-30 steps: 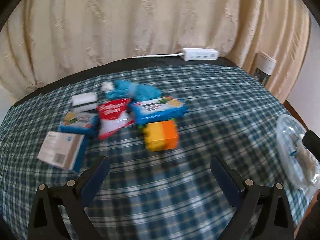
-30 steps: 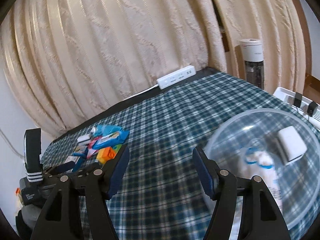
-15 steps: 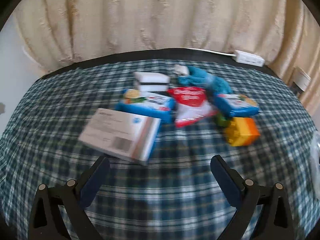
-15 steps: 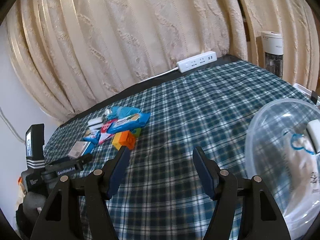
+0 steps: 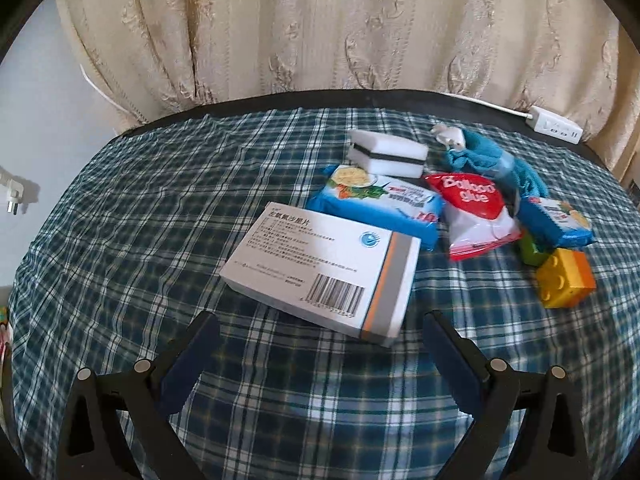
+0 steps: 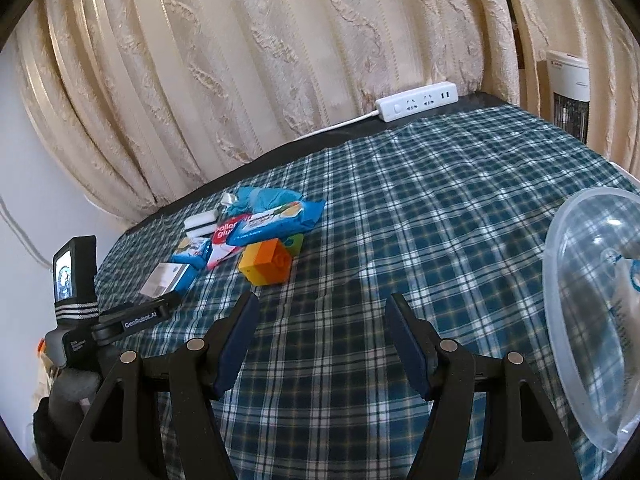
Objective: Organize objects
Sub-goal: 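Move the left gripper to the white medicine box and grasp it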
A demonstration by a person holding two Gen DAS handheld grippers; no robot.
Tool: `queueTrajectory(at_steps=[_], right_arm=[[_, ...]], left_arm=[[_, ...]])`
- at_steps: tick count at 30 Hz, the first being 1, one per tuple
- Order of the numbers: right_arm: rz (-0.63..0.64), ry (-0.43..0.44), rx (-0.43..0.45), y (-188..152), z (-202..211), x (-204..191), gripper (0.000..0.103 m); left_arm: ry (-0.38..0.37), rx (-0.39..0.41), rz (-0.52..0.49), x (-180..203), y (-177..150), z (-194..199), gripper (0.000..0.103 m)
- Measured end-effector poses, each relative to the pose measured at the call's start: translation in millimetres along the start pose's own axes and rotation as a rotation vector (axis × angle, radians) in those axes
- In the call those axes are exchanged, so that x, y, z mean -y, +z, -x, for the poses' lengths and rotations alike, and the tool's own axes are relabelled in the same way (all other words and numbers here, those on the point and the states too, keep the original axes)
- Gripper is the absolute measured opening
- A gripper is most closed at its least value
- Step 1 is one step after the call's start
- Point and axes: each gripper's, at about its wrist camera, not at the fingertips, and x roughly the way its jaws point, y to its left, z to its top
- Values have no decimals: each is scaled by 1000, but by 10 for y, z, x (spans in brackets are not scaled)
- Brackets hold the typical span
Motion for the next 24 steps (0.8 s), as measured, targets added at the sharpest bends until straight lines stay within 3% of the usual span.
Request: queueTrajectory(at_steps=[7, 15, 19, 24], right_arm=[[8, 12, -9, 28, -60, -62, 67], [12, 19, -19, 87, -129, -91, 67], [18, 31, -36, 101, -206, -135, 67], [27, 39, -51, 111, -278, -181, 67]], left_arm=[[47, -17, 13, -192, 18, -68, 102], [95, -44, 62, -675, -48, -73, 102], [79, -61, 114, -821, -71, -38, 102], [37, -33, 113, -697, -6, 70, 102]])
